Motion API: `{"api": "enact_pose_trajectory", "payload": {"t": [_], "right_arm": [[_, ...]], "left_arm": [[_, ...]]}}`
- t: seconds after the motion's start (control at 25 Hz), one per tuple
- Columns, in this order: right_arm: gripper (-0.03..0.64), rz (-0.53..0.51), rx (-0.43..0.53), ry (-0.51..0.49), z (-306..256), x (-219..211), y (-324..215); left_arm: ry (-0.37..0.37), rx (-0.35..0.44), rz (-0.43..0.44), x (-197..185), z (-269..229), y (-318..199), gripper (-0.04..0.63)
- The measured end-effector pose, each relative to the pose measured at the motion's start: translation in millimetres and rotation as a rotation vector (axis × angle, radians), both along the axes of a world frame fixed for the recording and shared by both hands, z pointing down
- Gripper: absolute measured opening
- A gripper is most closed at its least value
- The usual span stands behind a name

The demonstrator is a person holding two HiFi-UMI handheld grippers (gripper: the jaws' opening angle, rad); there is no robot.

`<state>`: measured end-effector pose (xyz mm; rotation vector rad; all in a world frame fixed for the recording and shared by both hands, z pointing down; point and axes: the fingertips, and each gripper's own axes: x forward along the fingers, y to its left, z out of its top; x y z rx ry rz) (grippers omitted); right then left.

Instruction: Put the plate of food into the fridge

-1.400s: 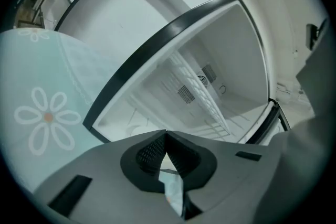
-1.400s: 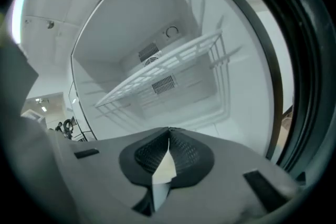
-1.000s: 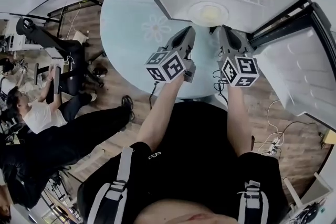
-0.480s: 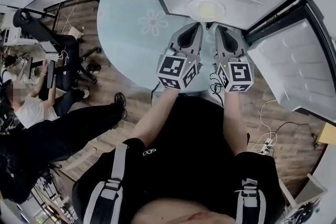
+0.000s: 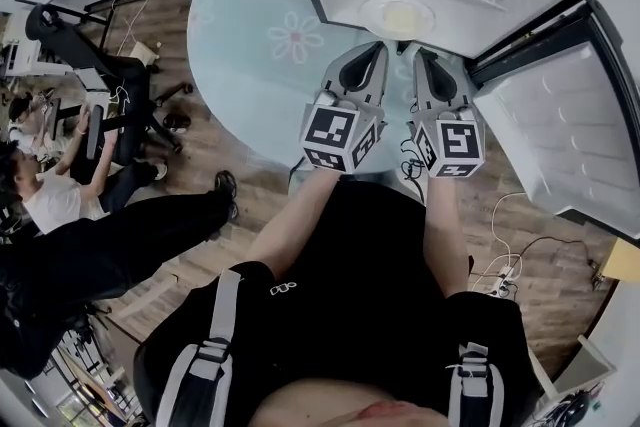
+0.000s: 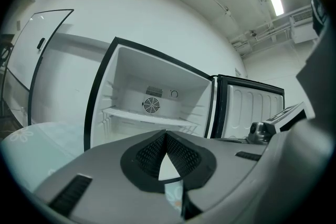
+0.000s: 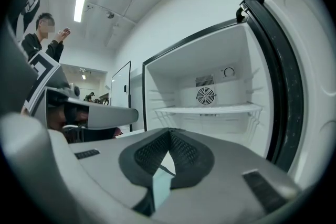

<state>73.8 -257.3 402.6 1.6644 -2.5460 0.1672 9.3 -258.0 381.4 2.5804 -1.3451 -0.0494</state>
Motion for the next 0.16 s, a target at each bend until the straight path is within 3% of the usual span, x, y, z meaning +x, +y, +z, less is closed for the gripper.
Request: {"api": "enact_pose_trajectory", "payload": {"t": [0.16], "right_arm": [[0.003,-0.001,-0.003,-0.001,2.8,2.0,0.0]], "left_arm": [[-0.009,-0.012,0.0,2.8,4.1,-0.2,0.0]]}}
